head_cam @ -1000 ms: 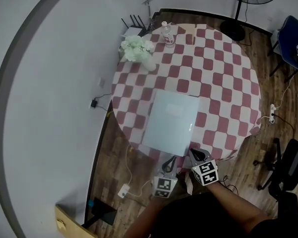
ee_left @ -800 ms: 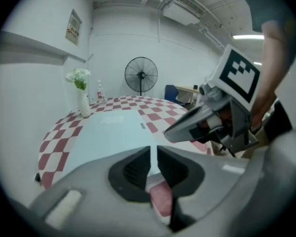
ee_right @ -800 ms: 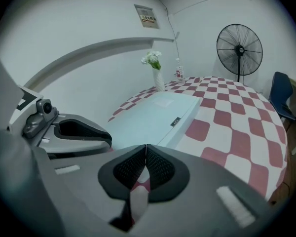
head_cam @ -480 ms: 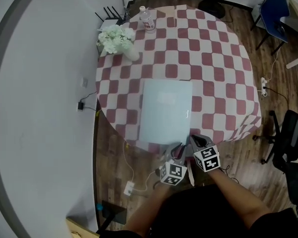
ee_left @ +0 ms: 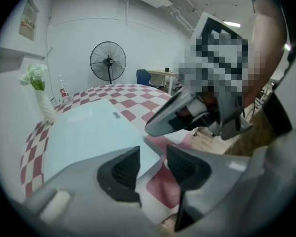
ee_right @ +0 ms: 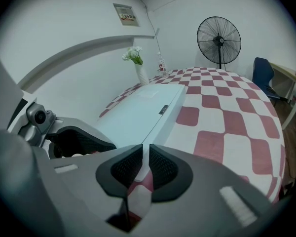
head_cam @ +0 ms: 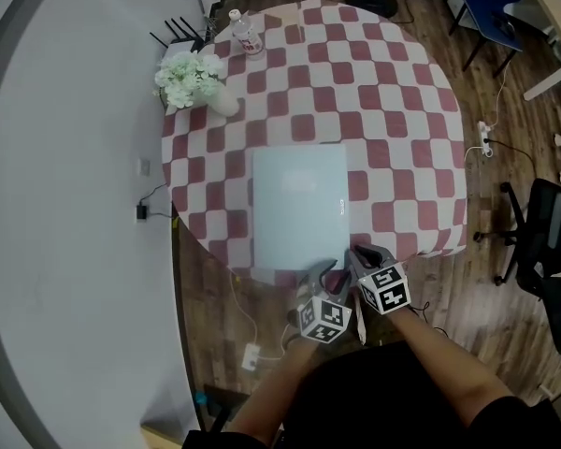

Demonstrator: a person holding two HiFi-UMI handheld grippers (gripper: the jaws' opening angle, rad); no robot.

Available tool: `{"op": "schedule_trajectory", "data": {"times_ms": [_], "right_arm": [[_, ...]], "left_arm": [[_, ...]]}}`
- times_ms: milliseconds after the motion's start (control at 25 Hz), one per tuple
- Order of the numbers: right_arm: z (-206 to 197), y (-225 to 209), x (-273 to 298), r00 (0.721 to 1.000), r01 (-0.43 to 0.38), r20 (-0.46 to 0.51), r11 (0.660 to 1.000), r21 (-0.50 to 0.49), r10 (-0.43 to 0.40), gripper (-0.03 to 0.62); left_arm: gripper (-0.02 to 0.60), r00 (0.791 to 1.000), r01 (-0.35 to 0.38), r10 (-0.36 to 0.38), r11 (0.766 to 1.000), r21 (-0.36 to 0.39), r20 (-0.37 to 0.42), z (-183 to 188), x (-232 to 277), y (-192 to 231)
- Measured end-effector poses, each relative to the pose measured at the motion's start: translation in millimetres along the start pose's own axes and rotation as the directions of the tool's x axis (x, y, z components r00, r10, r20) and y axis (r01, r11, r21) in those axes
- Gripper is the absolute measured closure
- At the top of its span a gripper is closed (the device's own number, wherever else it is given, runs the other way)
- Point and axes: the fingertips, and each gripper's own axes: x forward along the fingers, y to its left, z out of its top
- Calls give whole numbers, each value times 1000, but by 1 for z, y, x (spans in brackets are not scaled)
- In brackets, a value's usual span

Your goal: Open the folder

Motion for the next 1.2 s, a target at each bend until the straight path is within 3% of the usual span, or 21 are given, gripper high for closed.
{"op": "schedule_trajectory", "data": {"times_ms": [120, 320, 600, 1000, 1200], "right_arm": [[-8, 0, 5, 999, 1, -33, 1000, 21, 0, 531], [-14, -1, 9, 999, 8, -53, 999, 40, -5, 526], [-16, -3, 9, 999, 14, -48, 997, 79, -10, 523], [-16, -4, 9, 999, 21, -45, 996, 82, -18, 525], [-17, -4, 8, 999, 18, -48, 997, 80, -14, 525]], "left_arm": [[407, 999, 10, -8, 998, 59, -31, -6, 3, -2], [399, 998, 9, -4, 996, 92, -57, -12, 9, -2], [403, 993, -49, 73, 969, 244, -91, -11, 12, -1], [417, 995, -27, 45, 982, 188, -94, -9, 13, 6], [482, 995, 17, -1, 986, 164, -100, -8, 12, -1]]}}
